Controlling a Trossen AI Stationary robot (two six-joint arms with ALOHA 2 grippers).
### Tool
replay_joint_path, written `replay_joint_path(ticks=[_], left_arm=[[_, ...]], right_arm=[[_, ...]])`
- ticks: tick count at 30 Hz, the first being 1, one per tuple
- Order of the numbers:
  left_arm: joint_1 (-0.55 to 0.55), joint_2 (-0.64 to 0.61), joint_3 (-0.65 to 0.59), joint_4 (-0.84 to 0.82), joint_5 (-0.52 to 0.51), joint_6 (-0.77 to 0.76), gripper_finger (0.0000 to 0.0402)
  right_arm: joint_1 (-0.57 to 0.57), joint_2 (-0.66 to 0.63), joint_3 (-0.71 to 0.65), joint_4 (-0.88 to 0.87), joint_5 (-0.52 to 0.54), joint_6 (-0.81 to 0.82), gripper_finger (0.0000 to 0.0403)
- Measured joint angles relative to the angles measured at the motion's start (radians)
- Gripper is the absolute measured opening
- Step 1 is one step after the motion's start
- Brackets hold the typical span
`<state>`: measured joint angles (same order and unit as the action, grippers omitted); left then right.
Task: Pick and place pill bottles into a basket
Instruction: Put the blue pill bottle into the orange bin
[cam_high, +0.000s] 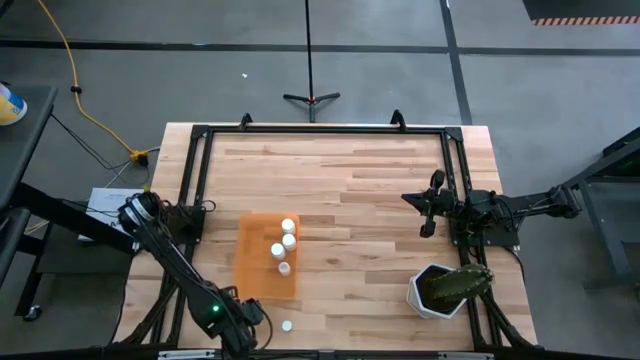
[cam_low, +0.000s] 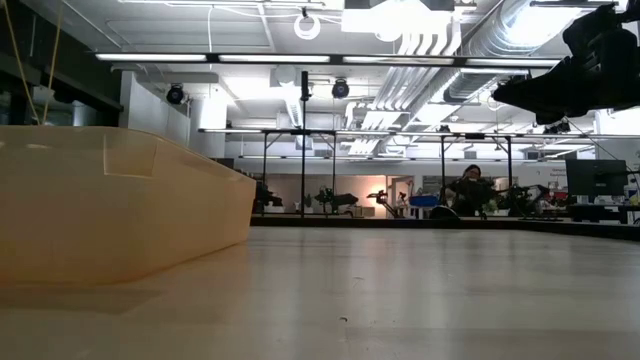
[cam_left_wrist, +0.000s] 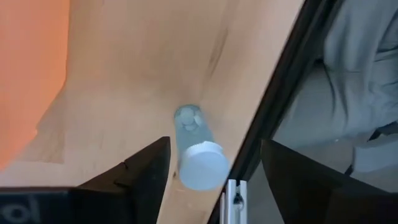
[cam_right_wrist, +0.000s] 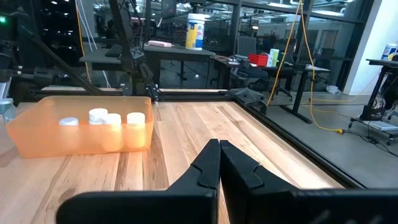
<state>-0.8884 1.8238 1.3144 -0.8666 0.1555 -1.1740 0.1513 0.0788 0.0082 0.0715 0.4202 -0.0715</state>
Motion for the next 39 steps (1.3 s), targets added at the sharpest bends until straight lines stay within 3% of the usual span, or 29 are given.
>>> replay_joint_path(ticks=[22,39], left_arm=[[-0.035,0.048,-0.001,0.001,-0.035,0.018,0.0242],[-0.035,0.049,-0.001,0.001,-0.034,0.026,0.017]], right_arm=[[0.0,0.002,0.0,0.0,-0.001,0.0,0.0],[0.0,0.002,0.0,0.0,-0.001,0.0,0.0]])
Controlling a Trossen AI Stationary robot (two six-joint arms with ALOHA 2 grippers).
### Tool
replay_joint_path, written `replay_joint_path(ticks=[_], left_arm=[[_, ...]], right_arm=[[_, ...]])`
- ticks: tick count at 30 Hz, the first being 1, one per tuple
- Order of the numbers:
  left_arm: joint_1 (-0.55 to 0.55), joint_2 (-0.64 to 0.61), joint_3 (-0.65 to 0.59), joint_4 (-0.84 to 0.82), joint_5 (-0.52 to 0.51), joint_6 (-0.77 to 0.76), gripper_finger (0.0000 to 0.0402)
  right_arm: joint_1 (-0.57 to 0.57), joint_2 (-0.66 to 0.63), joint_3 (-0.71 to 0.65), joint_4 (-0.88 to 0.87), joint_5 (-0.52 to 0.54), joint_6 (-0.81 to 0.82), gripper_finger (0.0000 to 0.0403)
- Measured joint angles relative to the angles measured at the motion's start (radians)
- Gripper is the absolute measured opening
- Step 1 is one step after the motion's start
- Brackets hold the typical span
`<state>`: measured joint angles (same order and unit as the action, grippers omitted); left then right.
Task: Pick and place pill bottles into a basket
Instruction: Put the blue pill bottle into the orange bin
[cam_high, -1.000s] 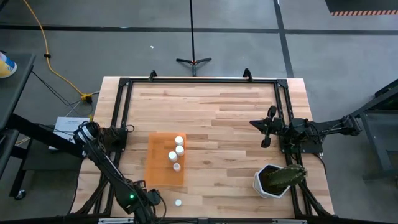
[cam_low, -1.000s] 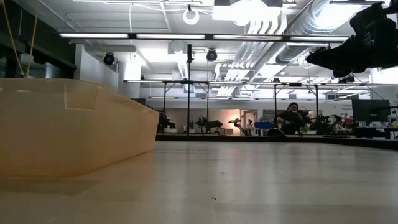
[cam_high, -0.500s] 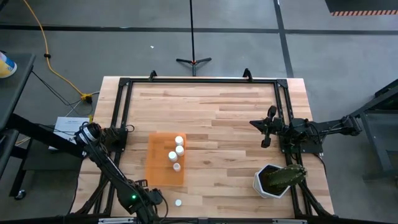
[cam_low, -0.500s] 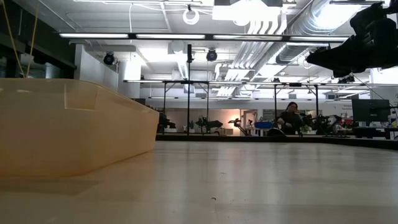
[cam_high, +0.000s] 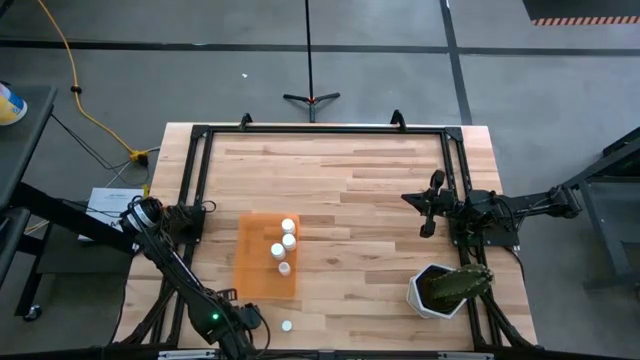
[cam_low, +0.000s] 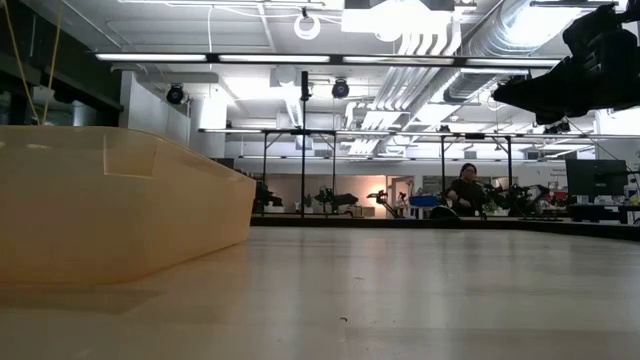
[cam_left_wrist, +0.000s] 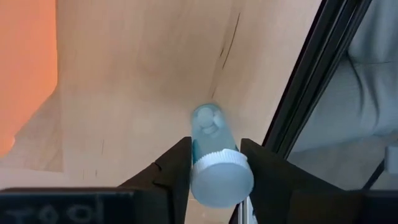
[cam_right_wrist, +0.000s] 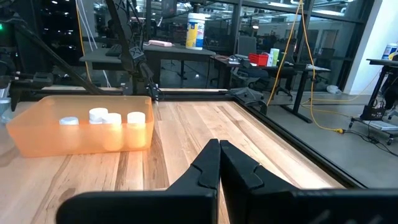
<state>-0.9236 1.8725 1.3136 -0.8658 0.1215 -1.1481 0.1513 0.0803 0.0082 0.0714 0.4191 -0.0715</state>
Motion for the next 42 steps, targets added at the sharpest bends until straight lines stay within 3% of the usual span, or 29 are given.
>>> replay_joint_path(ticks=[6,14,24,32,37,42], left_arm=[[0.001,0.0,0.0,-0.001,0.088,0.016,0.015],[0.001,0.0,0.002,-0.032,0.152,0.018,0.0161],[0.033,-0.009,0.004,-0.06,0.291,0.017,0.0148],[0.094,-0.079,0.011,-0.096,0.28,0.019,0.0149],[0.148,-0.114,0.077,-0.249,0.258,0.089,0.0144],[0.219,-0.12,0.16,-0.368,0.074,0.268,0.0161]], right_arm=[[0.0,0.0,0.0,0.0,0.0,0.001,0.0],[0.0,0.0,0.0,0.0,0.0,0.0,0.0],[0.0,0.0,0.0,0.0,-0.005,0.003,0.0],[0.0,0.006,0.0,-0.001,-0.006,0.003,0.0],[0.0,0.014,0.0,-0.001,-0.006,0.001,0.0],[0.0,0.016,0.0,-0.001,-0.006,0.0,0.0]])
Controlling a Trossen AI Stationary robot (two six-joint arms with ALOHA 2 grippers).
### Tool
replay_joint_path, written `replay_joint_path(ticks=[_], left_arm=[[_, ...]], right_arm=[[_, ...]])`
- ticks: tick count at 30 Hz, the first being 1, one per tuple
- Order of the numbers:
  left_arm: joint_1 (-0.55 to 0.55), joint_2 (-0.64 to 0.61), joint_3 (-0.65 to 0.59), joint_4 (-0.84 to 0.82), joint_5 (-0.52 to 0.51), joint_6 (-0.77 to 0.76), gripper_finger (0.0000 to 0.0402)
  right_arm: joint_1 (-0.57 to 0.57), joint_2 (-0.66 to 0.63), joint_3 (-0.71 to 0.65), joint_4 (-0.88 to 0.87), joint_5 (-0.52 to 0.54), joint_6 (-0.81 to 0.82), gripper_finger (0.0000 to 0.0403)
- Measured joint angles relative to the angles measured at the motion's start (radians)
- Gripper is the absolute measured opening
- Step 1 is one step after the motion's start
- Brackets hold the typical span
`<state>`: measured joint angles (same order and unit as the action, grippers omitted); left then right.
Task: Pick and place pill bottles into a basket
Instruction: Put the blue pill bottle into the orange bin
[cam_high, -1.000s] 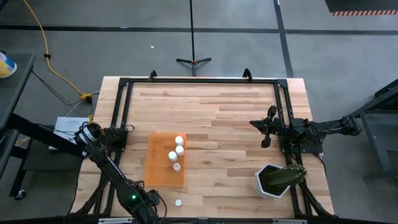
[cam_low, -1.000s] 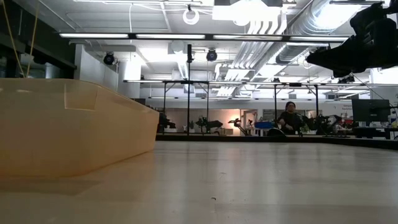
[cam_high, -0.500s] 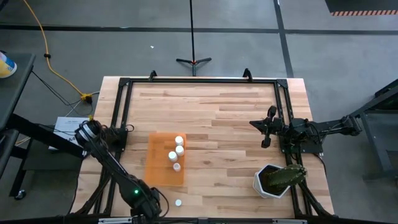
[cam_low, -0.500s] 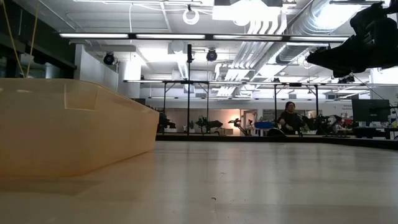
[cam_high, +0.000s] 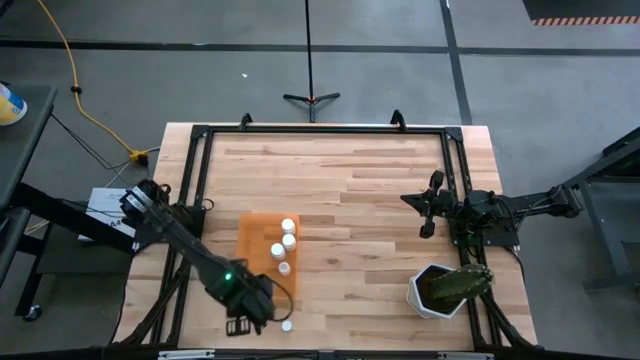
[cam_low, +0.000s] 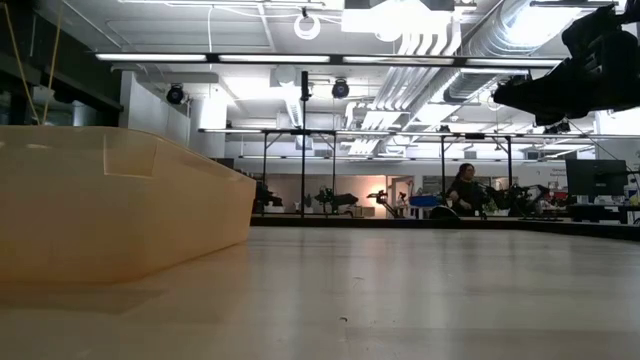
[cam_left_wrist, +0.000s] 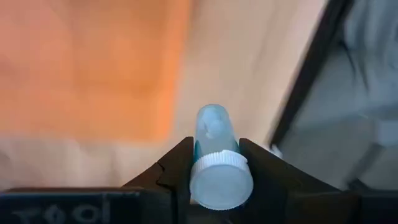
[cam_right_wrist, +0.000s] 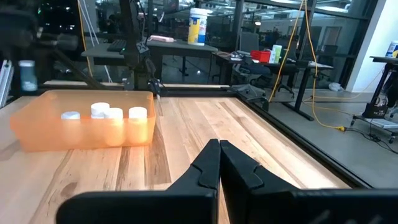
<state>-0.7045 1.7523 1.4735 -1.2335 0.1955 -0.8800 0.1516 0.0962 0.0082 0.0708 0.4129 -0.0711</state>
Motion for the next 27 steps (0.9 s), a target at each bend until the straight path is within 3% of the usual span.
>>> replay_joint_path(ticks=[3,6,10,18,27], left_arm=[[0.047,0.0,0.013,-0.012,-0.114,0.144,0.0159],[0.095,0.0,0.005,-0.027,-0.157,0.239,0.015],[0.149,0.0,-0.032,-0.023,-0.17,0.288,0.0145],[0.184,0.0,-0.128,0.067,-0.175,0.396,0.0175],[0.183,0.001,-0.229,0.196,-0.194,0.422,0.0157]], right_arm=[[0.0,0.006,0.0,0.0,0.0,0.0,0.0],[0.0,0.016,0.0,0.0,0.0,0.0,0.0],[0.0,0.031,0.0,0.0,0.0,0.0,0.0],[0.0,0.07,0.0,0.0,0.0,0.002,0.0],[0.0,0.083,0.0,0.0,0.0,0.003,0.0]])
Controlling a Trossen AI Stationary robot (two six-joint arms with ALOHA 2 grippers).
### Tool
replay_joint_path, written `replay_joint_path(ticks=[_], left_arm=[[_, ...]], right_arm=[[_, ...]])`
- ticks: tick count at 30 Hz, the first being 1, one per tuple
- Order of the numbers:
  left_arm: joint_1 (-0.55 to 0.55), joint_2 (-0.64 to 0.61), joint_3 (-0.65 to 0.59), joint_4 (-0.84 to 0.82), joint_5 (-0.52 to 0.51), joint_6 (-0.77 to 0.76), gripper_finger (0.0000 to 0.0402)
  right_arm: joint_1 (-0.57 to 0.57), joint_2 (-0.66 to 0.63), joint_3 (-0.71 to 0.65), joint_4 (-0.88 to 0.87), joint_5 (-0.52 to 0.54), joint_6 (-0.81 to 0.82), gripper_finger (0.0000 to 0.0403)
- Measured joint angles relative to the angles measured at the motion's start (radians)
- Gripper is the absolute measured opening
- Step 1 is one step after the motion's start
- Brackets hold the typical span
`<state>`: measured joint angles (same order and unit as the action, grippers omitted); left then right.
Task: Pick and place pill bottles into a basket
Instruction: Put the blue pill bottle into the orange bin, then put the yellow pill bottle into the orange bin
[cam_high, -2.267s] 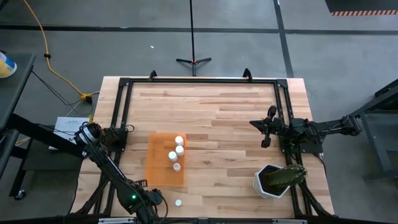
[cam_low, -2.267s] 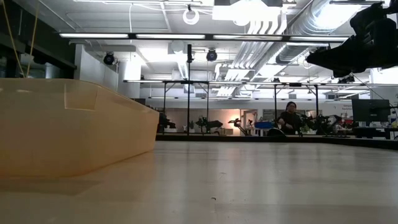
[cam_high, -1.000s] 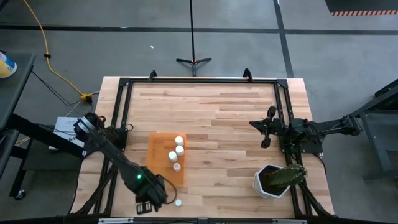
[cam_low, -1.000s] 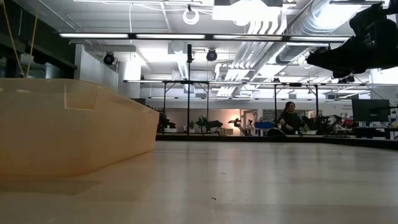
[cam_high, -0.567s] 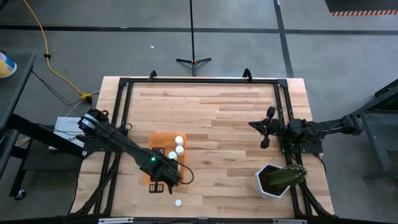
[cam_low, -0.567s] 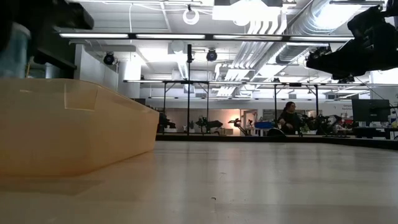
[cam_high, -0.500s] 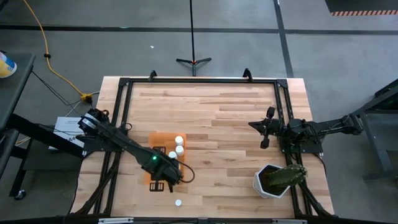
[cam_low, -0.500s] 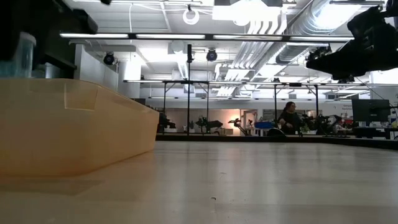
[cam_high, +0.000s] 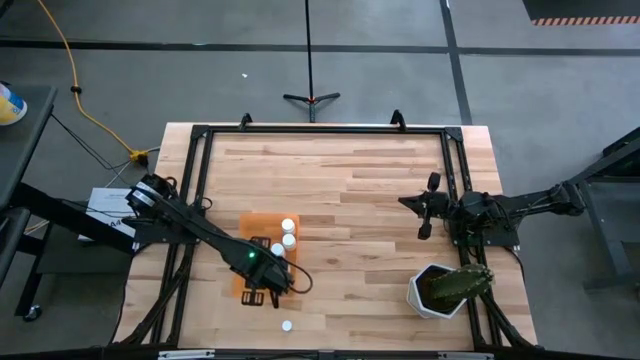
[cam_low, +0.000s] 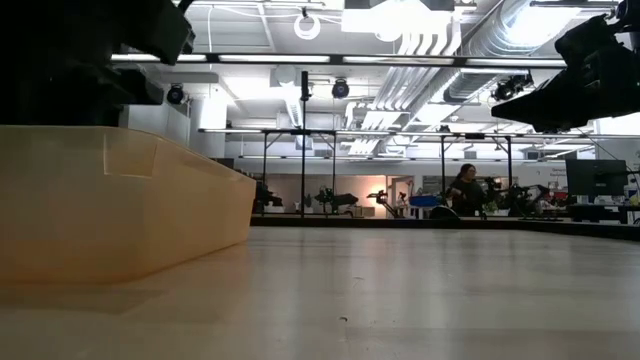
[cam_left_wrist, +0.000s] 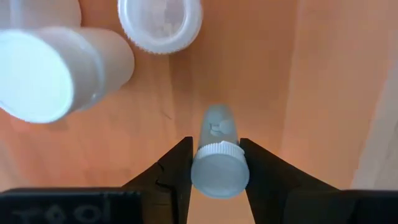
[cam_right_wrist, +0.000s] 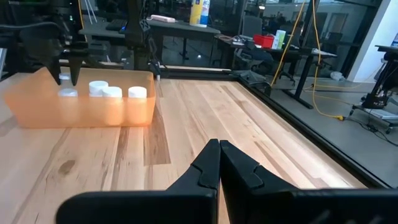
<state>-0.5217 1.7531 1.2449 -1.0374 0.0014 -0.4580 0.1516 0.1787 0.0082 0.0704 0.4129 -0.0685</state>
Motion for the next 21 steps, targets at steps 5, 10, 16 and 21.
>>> replay_joint_path(ticks=[5,10,16,21], left_arm=[[-0.002,0.0,-0.006,-0.001,-0.008,-0.017,0.0176],[-0.002,0.0,-0.006,0.0,-0.01,-0.001,0.022],[0.005,0.0,0.051,-0.149,0.03,0.007,0.027],[0.005,0.0,0.167,-0.316,0.032,-0.076,0.0281]], right_arm=[[0.0,0.0,0.0,0.0,0.0,0.008,0.0],[0.0,0.0,0.0,0.0,0.002,0.008,0.0],[0.0,0.0,0.0,0.0,0.003,0.008,0.0],[0.0,0.0,0.0,0.0,0.004,0.008,0.0]])
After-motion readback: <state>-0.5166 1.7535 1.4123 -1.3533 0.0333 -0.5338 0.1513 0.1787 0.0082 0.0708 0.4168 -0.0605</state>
